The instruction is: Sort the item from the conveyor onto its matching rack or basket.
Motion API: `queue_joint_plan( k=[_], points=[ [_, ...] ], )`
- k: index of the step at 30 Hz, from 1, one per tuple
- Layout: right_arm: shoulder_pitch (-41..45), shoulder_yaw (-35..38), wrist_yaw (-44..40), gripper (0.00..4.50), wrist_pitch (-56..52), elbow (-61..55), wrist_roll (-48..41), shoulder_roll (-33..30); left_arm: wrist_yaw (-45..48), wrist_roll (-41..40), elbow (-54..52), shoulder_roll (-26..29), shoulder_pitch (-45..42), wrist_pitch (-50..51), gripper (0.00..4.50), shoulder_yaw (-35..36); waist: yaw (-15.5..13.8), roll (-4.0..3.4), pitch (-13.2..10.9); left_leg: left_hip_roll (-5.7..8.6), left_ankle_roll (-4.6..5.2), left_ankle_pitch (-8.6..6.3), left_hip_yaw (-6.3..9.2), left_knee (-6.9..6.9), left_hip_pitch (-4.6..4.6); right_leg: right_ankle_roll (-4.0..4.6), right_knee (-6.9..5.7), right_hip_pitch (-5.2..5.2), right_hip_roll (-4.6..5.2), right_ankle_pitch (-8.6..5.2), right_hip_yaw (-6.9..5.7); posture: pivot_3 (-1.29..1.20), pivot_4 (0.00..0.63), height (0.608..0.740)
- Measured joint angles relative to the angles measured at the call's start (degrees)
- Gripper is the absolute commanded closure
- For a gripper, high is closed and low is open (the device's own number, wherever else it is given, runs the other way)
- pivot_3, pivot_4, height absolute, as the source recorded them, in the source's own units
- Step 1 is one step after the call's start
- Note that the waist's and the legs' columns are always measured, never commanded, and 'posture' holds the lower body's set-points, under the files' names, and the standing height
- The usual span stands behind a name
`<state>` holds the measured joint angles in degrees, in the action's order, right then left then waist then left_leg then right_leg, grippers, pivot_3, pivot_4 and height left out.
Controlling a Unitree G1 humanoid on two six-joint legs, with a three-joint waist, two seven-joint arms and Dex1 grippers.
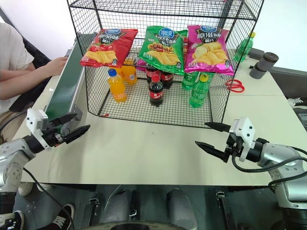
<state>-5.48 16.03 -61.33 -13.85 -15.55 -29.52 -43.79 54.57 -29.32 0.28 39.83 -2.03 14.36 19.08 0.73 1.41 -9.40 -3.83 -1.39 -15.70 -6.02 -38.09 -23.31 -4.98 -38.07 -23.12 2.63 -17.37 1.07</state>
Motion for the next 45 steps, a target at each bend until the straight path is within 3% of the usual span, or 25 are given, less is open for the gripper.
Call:
queue_joint_plan(
  k=[4, 45],
  points=[
    [0.39, -0.23, 0.12, 0.46, 0.00, 0.02, 0.07, 0.00, 0.08, 2.23, 0.35, -0.92, 0.25, -4.03, 0.00, -0.41, -0.01, 0.00, 0.00, 0.00, 0.00, 0.00, -0.01, 0.00, 0.00, 0.00, 0.00, 0.00, 0.00, 0.00, 0.00, 0.00, 0.150, 0.740],
    [1.74, -2.39, 0.14, 0.46, 0.33, 0.82, 1.27, -0.01, 2.62, 1.40, 2.48, -0.93, -1.04, -3.59, 0.00, -0.36, -0.01, 0.00, 0.00, 0.00, 0.00, 0.00, -0.01, -0.04, 0.00, -0.01, -0.03, 0.00, -0.02, 0.00, 0.00, 0.00, 0.150, 0.740]
  ],
)
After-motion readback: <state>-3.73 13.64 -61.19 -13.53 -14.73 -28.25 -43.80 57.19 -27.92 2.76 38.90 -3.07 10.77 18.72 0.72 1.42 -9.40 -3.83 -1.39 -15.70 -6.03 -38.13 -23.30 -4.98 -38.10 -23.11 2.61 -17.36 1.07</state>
